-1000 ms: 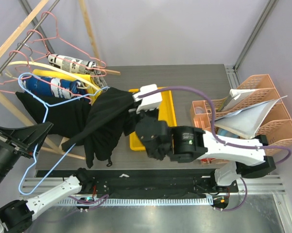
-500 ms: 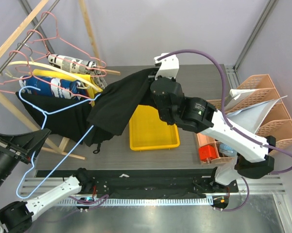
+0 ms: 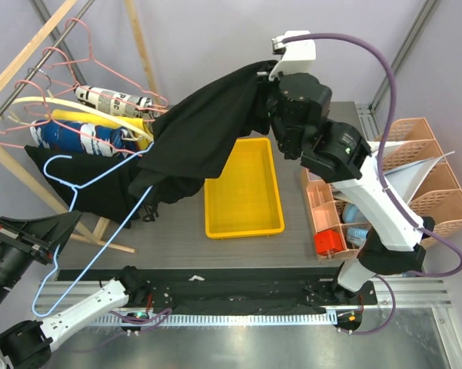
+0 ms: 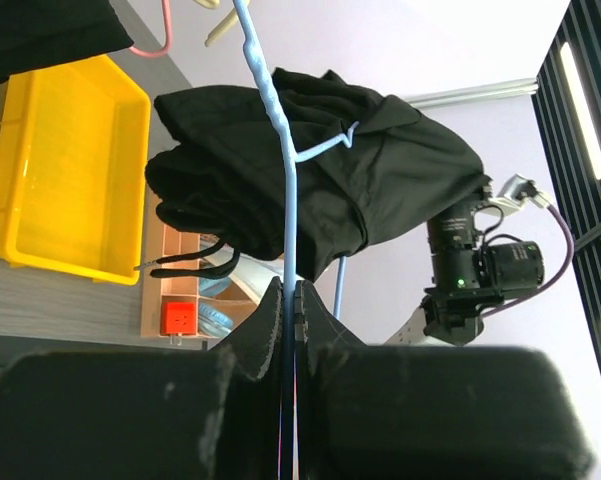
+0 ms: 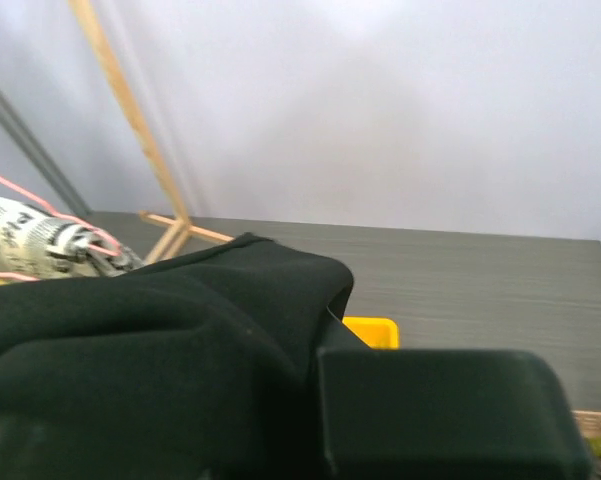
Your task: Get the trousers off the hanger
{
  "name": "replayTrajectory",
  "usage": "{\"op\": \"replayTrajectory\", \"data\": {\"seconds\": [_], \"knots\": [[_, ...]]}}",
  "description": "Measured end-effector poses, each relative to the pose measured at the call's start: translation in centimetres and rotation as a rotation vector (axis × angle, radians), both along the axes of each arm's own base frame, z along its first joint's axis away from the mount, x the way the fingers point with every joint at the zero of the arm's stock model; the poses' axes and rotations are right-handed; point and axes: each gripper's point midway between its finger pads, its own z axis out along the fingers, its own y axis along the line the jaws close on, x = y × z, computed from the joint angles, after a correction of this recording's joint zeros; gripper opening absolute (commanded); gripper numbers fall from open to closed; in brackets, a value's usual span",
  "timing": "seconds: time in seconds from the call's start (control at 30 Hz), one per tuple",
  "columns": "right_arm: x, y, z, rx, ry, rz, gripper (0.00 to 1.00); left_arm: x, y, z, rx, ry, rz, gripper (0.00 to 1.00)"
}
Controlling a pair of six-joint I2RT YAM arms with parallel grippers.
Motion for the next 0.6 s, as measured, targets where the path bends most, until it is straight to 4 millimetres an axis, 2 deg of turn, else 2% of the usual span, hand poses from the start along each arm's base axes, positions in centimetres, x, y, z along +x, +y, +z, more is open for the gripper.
{"op": "replayTrajectory", "data": {"seconds": [0.23,0.37,0.47,0.6], "knots": [[-2.3,0.0,5.1,0.191,-0.061,0.132,0.01,0.2,-0.1,0.3,0.046,-0.023,-0.003,0.0],[-3.9,-0.5,6.7,0.279,-0.073,0.203,0.01,0.8,-0.4,0.2,0.107,-0.031,0.006,0.0],[-5.0,-1.8,7.4,0.314,-0.082,0.216,0.01,1.6,-0.7,-0.4,0.161,-0.03,0.018,0.0],[-7.1,-4.7,7.8,0.358,-0.082,0.222,0.01,2.7,-1.5,-2.4,0.249,-0.002,0.017,0.0]]}}
